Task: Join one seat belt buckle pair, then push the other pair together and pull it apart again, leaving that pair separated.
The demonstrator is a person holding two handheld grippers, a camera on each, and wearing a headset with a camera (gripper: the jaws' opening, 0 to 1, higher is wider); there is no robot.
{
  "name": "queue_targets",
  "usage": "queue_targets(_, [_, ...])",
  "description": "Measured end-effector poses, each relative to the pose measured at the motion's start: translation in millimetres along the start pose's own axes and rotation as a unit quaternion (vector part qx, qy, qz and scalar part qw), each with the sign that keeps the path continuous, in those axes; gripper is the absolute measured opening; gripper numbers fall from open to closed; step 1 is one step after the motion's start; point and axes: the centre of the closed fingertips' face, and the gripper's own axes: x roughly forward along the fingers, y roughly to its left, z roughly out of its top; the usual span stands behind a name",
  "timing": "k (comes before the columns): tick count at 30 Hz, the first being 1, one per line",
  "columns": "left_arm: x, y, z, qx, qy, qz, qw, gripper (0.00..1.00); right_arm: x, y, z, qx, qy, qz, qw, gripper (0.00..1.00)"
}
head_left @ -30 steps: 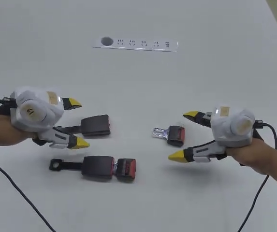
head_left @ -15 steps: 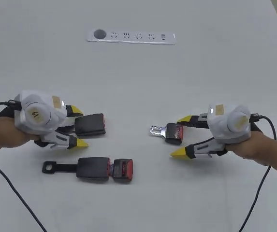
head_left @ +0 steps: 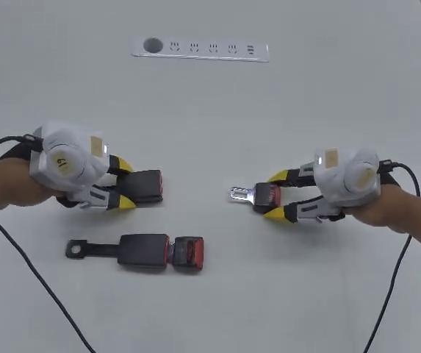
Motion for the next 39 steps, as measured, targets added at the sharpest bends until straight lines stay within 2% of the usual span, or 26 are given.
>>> queue_targets(5, [-0.1,-3.1,2.5,0.019,0.012,-0.021,0.9995,0.34,-0.4,-0.2,0.5,0.000,-0.005,0.013,0.9999,0.36])
queue_targets(9, [-0.5,-3.7,0.8,0.014,0.011,-0.021,0.9996,0.34,-0.9,-0.2,1.0,0.012,-0.017,0.016,0.9997,0.36])
queue_targets(17, [0.2,-4.9,-0.5,0.010,0.011,-0.021,0.9997,0.34,7.0,-1.0,8.9,0.013,-0.032,0.017,0.9993,0.35])
queue_targets(31, [1.7,-2.3,-3.9,-0.004,0.004,-0.018,0.9998,0.34,36.8,1.2,46.9,0.001,-0.051,0.034,0.9981,0.35])
queue_targets(39, [2.5,-0.8,-5.0,0.000,0.005,-0.020,0.9998,0.34,52.1,0.5,61.2,-0.004,-0.059,0.042,0.9973,0.35])
